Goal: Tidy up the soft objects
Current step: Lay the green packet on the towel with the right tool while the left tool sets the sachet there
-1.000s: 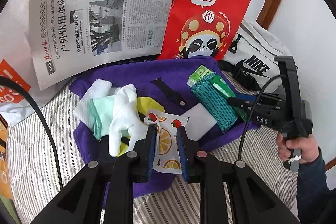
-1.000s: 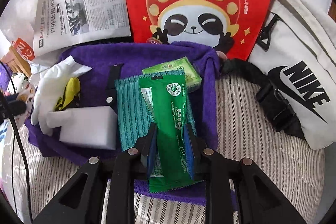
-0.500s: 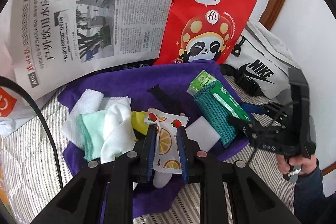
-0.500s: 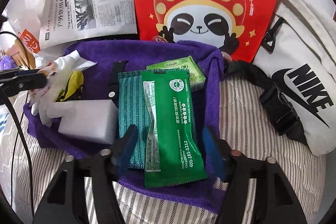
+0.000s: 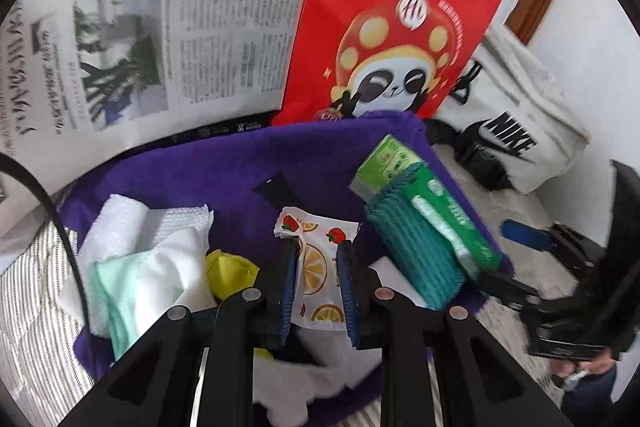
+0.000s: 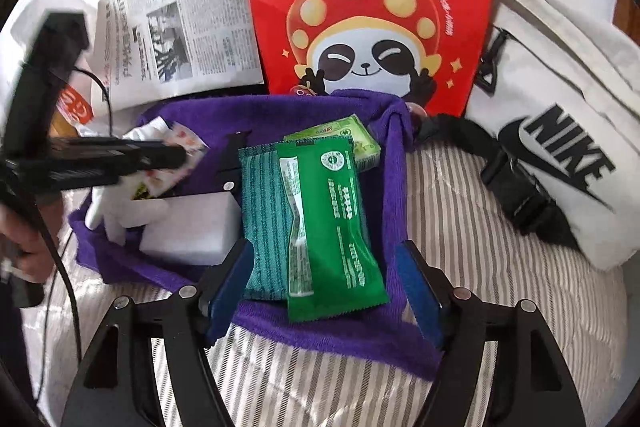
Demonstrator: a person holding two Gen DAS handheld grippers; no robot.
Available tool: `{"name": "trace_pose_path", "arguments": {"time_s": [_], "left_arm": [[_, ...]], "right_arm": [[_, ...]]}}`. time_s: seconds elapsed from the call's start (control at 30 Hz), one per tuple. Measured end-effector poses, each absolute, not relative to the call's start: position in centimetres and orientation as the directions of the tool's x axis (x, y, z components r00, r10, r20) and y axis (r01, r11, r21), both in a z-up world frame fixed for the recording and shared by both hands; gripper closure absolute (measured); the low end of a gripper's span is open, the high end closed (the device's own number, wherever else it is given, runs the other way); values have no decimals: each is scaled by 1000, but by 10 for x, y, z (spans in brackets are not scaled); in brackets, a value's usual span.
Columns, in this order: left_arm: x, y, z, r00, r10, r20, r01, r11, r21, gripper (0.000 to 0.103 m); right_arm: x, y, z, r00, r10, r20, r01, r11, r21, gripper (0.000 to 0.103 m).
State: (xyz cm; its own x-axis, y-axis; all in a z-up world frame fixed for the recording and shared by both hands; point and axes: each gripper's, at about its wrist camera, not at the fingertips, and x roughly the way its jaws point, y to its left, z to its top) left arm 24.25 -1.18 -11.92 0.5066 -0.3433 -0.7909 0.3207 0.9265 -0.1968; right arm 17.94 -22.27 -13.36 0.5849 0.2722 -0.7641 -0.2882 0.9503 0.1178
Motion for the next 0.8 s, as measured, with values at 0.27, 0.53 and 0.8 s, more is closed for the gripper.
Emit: {"name": "trace_pose_path", "arguments": {"time_s": [0.27, 0.53, 0.8], "left_arm": [[254, -23, -140, 491, -295, -820, 317, 937, -148, 80], [250, -31, -138, 480, -276, -833, 320, 939, -126, 70], [237, -32, -120, 504, -226, -833, 306, 949, -72, 41]], "right_arm": [[178, -230, -133, 575, 309, -758, -248, 948, 198, 30], [169, -228, -127, 576, 297, -761, -250, 951, 182, 30], [155, -228, -108, 594, 303, -745, -263, 949, 177, 30]]}}
